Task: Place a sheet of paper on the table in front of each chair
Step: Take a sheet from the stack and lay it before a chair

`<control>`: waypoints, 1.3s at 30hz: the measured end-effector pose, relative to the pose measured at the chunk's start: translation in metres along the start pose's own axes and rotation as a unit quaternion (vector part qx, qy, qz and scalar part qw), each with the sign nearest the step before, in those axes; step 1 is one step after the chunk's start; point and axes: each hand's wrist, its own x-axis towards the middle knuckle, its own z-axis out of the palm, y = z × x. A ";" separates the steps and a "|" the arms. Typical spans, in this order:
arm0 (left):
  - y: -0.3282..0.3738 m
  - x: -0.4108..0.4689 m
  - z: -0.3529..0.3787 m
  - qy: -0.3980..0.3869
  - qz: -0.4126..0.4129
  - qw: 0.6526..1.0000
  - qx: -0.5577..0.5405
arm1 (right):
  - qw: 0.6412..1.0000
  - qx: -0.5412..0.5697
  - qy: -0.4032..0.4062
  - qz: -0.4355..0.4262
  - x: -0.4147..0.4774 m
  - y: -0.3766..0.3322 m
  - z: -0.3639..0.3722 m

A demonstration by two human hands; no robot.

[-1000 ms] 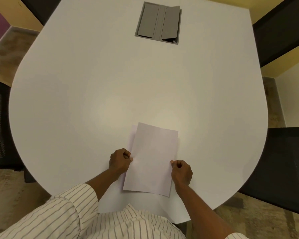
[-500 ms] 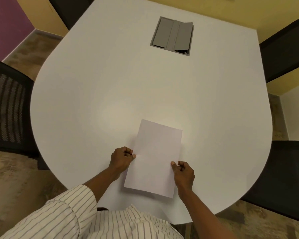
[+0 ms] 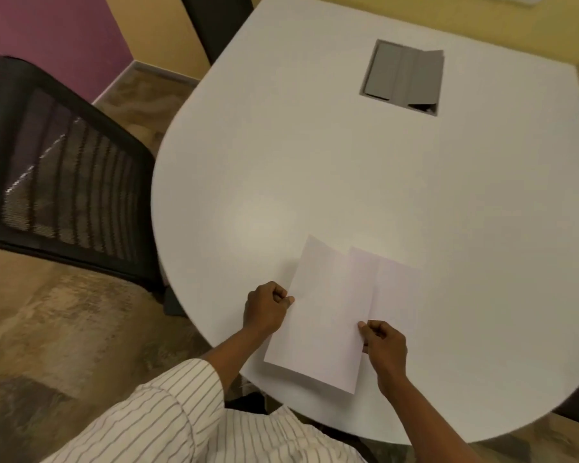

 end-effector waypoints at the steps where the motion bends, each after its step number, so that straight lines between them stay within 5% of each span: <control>1: -0.006 0.001 -0.010 0.000 0.003 1.000 0.007 | 1.000 0.006 -0.006 0.001 -0.007 -0.002 0.009; 22: -0.048 0.002 -0.097 0.109 -0.015 0.994 0.005 | 0.981 -0.047 -0.181 -0.052 -0.037 -0.043 0.072; 39: -0.043 0.017 -0.149 0.167 0.038 0.985 0.027 | 0.970 -0.030 -0.231 -0.069 -0.051 -0.069 0.106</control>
